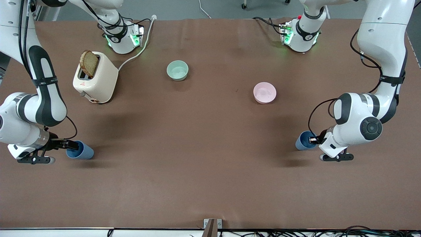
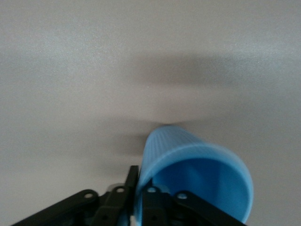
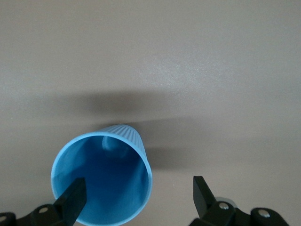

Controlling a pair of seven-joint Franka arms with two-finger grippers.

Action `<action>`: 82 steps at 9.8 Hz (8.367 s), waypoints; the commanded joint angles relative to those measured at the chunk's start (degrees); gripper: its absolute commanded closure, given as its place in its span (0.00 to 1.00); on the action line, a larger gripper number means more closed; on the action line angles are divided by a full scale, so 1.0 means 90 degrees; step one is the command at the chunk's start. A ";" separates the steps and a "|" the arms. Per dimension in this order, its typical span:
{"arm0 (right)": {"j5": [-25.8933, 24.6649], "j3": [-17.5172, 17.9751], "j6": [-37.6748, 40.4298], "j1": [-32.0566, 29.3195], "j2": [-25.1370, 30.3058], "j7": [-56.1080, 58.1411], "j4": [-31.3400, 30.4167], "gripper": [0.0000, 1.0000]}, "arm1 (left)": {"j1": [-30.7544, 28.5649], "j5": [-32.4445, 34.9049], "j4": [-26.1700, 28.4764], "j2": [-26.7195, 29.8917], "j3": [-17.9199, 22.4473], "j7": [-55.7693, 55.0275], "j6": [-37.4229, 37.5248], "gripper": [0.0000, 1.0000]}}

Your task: Stack blue cups with both arms

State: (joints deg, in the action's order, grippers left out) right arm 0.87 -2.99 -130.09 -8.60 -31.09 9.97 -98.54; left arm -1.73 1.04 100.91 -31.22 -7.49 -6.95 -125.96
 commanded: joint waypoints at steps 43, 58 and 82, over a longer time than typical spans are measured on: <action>-0.0731 0.0899 0.0606 0.5224 -0.0530 -0.7533 0.1935 0.98 | 0.0053 -0.0011 -0.0158 0.4445 -0.0027 0.0685 0.3947 0.00; -0.0624 0.0577 0.3134 0.2357 0.2037 -0.5380 0.1994 0.00 | 0.0065 -0.0125 -0.0129 0.4319 -0.0086 -0.0018 0.3966 0.00; -0.0224 0.0108 0.4405 0.0673 0.3591 -0.1244 0.1183 0.00 | 0.0105 -0.0115 -0.0851 0.3879 -0.0115 0.0128 0.4463 0.00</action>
State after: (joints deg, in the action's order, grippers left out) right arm -2.16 -1.68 -90.45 -2.70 1.29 -1.37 -88.39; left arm -0.77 0.45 93.14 4.72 -8.50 -6.62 -87.36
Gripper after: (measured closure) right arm 0.000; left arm 0.000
